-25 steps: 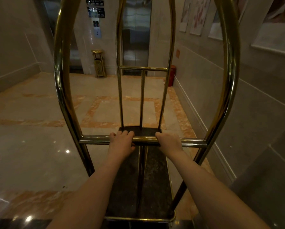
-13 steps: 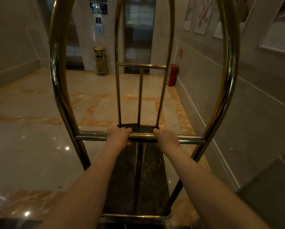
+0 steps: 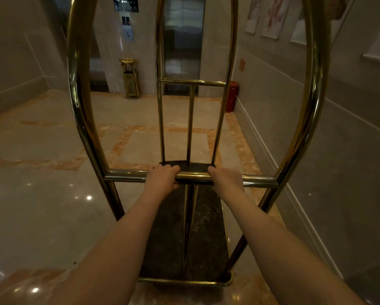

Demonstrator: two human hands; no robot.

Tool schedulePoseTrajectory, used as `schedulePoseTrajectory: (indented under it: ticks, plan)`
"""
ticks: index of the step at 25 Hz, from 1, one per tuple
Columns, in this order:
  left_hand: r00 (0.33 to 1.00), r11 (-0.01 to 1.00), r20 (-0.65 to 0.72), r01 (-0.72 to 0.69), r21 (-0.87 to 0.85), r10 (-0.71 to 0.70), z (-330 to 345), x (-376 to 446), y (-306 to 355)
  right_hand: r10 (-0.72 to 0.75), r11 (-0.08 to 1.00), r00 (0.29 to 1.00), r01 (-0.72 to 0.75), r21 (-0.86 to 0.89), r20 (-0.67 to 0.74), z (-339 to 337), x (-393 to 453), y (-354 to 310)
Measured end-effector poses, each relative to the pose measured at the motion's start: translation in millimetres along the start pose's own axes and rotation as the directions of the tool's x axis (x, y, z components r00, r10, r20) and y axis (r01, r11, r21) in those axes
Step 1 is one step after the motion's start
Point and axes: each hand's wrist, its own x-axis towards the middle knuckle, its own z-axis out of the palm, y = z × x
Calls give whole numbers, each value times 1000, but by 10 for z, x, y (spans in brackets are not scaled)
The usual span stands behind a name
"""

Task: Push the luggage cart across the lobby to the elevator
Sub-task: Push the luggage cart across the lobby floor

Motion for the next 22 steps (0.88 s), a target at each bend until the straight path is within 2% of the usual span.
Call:
schedulePoseTrajectory:
  ticks: [3, 10, 22]
  plan:
    - [998, 999, -65, -7, 34, 9, 112, 310, -68, -29, 999, 1000, 29, 14, -6, 76, 292, 128]
    - [993, 997, -106, -40, 64, 47, 284, 1034, -236, -54, 998, 998, 54, 34, -16, 290, 969, 431]
    - [996, 998, -83, -28, 62, 33, 490, 2531, -433, -97, 995, 995, 96, 28, 28, 558, 2360, 1012]
